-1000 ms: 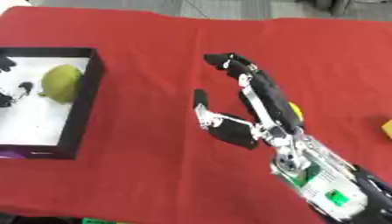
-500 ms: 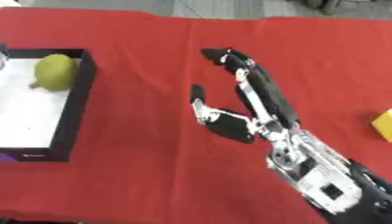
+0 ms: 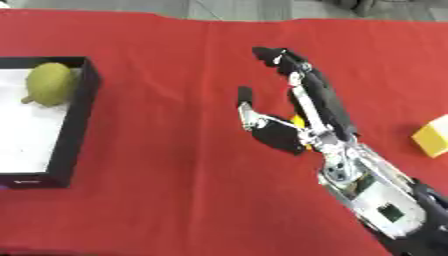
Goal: Pick up the objects with one hand, pass them to the other hand, and then place them into the box on the other side of the table.
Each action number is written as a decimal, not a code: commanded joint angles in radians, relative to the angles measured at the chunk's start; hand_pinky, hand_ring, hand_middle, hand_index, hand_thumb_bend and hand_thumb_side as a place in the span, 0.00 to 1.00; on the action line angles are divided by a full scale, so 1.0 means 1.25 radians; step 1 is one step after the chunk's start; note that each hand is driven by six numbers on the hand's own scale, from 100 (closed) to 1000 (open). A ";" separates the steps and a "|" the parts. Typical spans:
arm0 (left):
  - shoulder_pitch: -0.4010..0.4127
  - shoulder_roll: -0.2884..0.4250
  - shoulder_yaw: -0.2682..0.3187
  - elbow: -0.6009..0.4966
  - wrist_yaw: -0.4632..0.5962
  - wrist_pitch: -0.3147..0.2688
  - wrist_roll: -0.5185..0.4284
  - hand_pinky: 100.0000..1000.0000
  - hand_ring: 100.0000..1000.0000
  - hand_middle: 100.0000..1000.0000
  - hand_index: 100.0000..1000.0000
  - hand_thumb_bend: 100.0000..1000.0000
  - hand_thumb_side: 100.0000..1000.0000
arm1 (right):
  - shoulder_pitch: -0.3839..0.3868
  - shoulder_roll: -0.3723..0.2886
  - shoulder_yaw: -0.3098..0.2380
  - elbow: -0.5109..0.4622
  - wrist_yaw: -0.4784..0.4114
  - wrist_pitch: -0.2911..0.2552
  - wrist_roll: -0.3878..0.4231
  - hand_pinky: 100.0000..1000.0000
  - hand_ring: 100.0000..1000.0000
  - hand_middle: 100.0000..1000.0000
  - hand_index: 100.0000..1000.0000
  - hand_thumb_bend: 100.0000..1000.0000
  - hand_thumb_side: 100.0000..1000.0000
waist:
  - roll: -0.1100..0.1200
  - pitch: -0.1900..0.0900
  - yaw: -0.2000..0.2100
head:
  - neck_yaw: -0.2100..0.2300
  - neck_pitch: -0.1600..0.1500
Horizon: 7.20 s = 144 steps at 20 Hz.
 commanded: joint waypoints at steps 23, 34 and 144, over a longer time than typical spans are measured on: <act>0.058 -0.165 0.076 -0.035 0.224 -0.084 0.035 0.80 0.70 0.72 0.71 0.00 0.79 | 0.242 -0.240 -0.314 -0.008 -0.159 0.207 0.085 0.84 0.88 0.87 0.92 0.00 0.46 | -0.013 -0.008 -0.013 | -0.111 -0.010; 0.062 -0.158 0.074 -0.035 0.206 -0.073 0.034 0.80 0.70 0.72 0.71 0.00 0.79 | 0.330 -0.318 -0.373 -0.008 -0.178 0.306 0.196 0.86 0.90 0.88 0.92 0.00 0.44 | -0.014 -0.009 -0.024 | -0.133 -0.007; 0.079 -0.186 0.052 -0.035 0.157 -0.038 0.011 0.80 0.70 0.71 0.67 0.00 0.81 | 0.276 -0.323 -0.369 0.190 -0.179 0.426 0.372 0.88 0.83 0.82 0.88 0.14 0.13 | 0.006 0.033 -0.007 | -0.142 -0.036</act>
